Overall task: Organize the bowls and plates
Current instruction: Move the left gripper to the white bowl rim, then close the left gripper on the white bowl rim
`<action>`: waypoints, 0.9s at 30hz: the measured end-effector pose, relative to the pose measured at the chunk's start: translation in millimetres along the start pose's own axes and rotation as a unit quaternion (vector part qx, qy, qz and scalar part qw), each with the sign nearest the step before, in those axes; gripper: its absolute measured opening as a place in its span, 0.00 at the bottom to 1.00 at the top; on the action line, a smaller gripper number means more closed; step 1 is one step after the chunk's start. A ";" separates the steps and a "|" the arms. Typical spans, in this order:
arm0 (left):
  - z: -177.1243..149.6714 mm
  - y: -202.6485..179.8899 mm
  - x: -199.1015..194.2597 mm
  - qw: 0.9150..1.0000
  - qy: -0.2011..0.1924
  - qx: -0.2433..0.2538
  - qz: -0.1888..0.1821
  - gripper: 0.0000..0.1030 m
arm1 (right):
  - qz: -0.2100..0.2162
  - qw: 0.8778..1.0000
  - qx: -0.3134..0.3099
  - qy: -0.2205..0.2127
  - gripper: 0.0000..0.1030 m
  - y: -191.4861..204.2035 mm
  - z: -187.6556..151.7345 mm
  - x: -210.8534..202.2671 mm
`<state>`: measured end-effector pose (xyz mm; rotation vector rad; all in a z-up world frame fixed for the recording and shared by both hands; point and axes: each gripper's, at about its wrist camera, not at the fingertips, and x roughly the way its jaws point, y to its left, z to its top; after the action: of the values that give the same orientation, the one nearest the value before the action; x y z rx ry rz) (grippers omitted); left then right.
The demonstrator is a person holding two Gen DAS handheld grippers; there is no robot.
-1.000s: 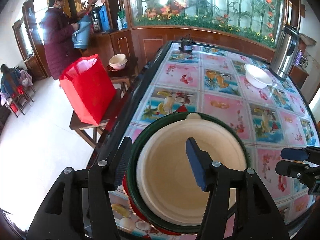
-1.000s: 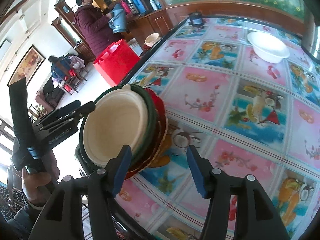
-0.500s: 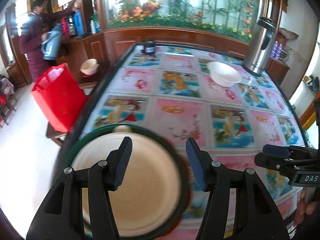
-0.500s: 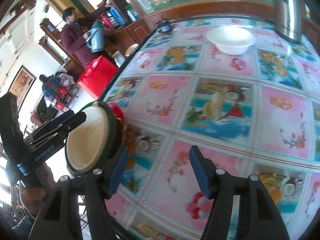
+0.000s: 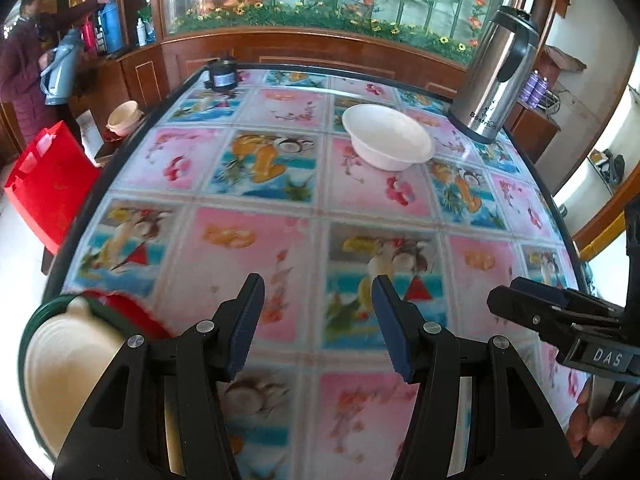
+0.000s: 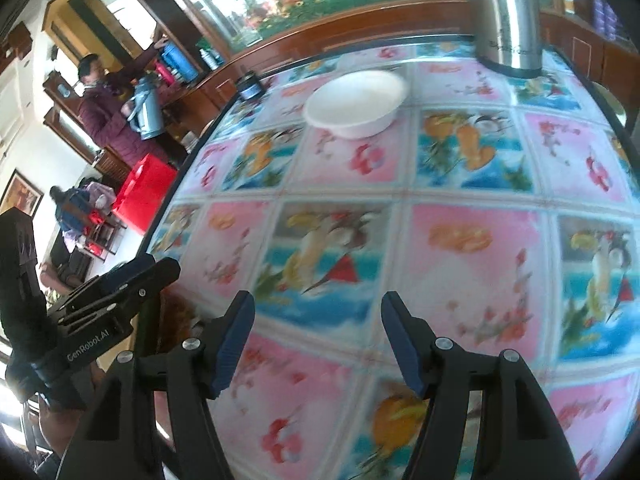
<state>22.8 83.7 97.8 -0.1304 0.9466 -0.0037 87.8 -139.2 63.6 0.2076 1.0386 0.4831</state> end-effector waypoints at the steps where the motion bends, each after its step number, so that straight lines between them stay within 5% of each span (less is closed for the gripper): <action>1: 4.7 -3.0 4.6 1.000 0.001 -0.004 0.000 0.55 | -0.003 1.000 0.001 0.000 0.64 -5.4 6.1 1.8; 19: 102.2 -32.2 112.0 0.996 0.014 -0.085 0.025 0.54 | -0.031 0.999 0.003 -0.027 0.63 -63.8 120.8 48.1; 27: 125.7 -33.4 155.0 0.994 0.021 -0.105 0.030 0.55 | -0.030 0.999 -0.013 -0.014 0.51 -69.5 155.6 88.8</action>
<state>216.9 55.0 48.8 -0.2974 0.9923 0.1496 278.9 -148.4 45.7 0.1583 1.0077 0.4374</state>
